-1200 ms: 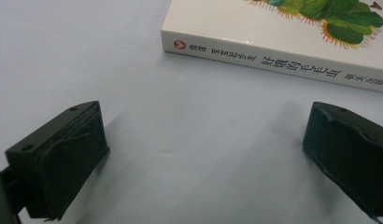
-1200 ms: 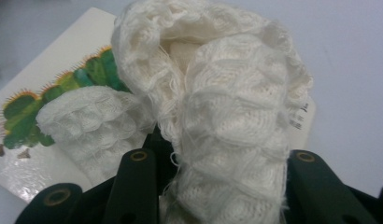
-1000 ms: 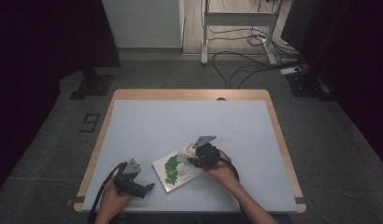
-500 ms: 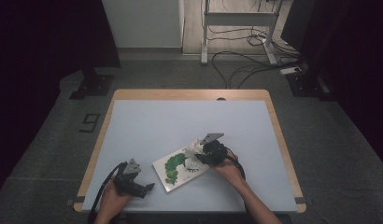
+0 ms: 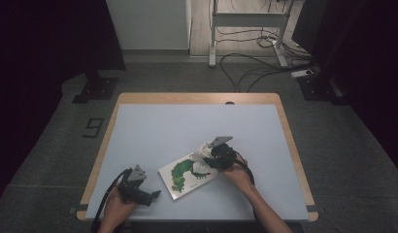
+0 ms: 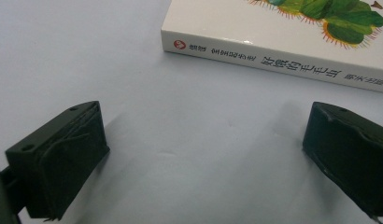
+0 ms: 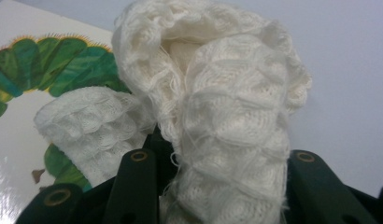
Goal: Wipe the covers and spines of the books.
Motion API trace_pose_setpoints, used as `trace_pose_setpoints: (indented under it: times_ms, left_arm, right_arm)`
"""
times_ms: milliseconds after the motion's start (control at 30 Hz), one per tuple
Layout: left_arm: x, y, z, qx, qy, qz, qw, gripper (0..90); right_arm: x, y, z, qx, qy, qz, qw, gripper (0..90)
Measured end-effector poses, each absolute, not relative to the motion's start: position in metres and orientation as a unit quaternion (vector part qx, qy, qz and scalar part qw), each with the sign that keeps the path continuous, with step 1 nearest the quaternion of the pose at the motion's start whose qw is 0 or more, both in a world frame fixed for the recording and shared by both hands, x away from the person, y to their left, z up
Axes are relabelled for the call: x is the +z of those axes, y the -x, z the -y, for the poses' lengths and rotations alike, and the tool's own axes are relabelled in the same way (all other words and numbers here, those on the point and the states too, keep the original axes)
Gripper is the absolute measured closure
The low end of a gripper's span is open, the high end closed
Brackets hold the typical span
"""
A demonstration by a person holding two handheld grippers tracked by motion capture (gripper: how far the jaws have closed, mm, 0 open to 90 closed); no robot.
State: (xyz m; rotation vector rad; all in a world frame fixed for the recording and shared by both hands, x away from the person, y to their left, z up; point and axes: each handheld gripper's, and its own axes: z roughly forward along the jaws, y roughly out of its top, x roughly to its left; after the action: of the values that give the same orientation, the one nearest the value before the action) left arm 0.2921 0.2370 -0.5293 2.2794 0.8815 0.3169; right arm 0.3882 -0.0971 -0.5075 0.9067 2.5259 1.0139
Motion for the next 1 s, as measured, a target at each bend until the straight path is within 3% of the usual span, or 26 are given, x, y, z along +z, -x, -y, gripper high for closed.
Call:
trace_pose_setpoints:
  times_ms: [533, 1000]
  left_arm:
    - [-0.529, -0.292, -0.237, 0.121, -0.872, -0.337, 0.332, 0.0]
    - [-0.529, -0.292, -0.237, 0.122, -0.872, -0.337, 0.332, 0.0]
  right_arm:
    - [-0.506, -0.414, 0.082, 0.342, -0.327, -0.870, 0.141, 61.1]
    - [-0.507, -0.412, 0.075, 0.350, -0.319, -0.872, 0.128, 61.2]
